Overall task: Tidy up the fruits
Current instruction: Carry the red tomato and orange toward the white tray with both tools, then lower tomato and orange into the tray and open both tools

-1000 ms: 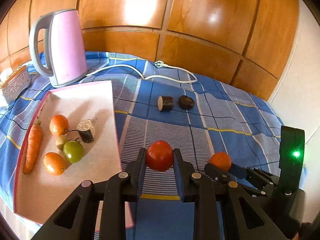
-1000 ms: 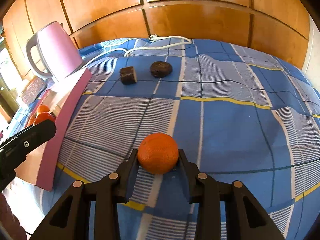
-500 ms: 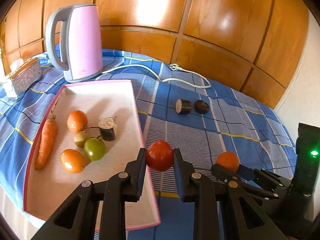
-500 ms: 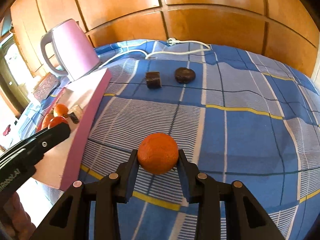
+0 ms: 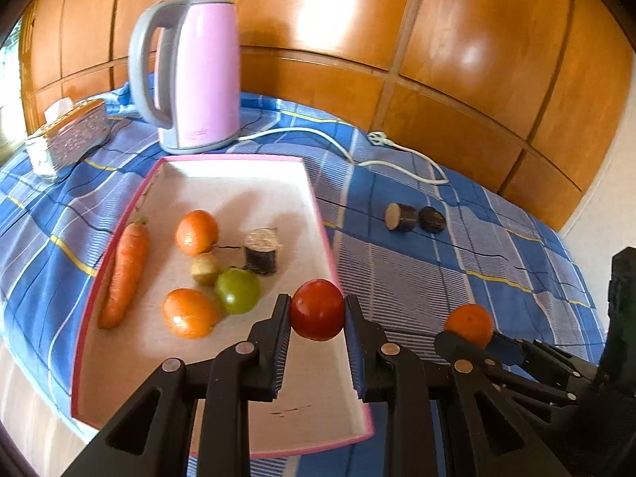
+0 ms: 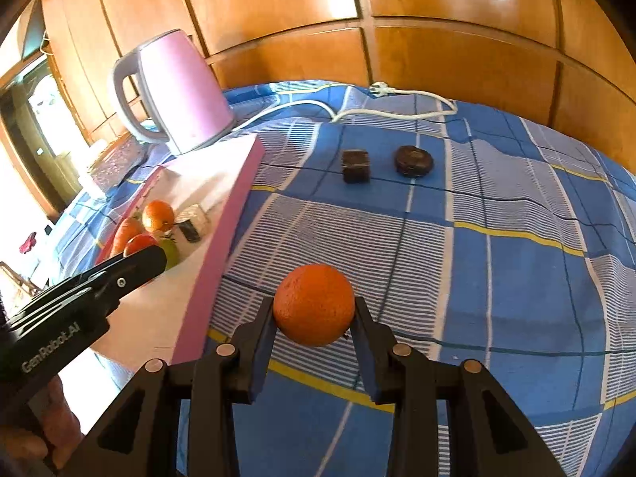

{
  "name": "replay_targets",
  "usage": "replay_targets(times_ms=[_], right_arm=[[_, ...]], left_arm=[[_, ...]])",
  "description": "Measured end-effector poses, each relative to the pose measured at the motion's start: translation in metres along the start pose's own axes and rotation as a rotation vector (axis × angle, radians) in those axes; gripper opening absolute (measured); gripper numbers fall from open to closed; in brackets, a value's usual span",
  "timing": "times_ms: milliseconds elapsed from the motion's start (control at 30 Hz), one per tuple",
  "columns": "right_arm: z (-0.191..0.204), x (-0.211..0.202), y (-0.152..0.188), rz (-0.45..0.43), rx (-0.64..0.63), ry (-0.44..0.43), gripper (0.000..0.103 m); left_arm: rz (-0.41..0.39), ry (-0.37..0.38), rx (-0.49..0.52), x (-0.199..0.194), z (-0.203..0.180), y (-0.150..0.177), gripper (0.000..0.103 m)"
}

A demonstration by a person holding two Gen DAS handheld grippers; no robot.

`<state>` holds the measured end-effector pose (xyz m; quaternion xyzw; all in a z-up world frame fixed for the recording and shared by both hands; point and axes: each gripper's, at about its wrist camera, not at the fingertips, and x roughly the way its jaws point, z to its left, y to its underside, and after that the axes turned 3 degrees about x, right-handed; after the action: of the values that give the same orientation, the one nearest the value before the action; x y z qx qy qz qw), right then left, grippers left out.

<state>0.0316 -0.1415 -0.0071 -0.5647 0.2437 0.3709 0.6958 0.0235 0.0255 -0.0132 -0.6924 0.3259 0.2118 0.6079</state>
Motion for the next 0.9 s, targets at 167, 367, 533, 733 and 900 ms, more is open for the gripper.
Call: replay_targets(times_ms=[167,367,533,733,900], right_arm=[[0.014,0.001,-0.001,0.009,-0.021,-0.035,0.038],[0.035,-0.001,-0.007,0.012,-0.071,-0.09,0.037],[0.063,0.005,-0.012,0.029,-0.146,-0.148,0.037],[0.093,0.024,-0.017,0.061,-0.238,-0.176,0.038],[0.102,0.044,-0.026,0.087,-0.247,-0.136,0.039]], left_arm=[[-0.01,-0.029,-0.038,-0.006,0.021,-0.002,0.026],[-0.028,-0.083,-0.098,-0.015,0.057,-0.005,0.026],[-0.027,-0.129,-0.139,-0.02,0.084,-0.002,0.026],[0.003,-0.155,-0.172,-0.014,0.101,0.005,0.026],[0.016,-0.142,-0.186,-0.008,0.103,0.008,0.027]])
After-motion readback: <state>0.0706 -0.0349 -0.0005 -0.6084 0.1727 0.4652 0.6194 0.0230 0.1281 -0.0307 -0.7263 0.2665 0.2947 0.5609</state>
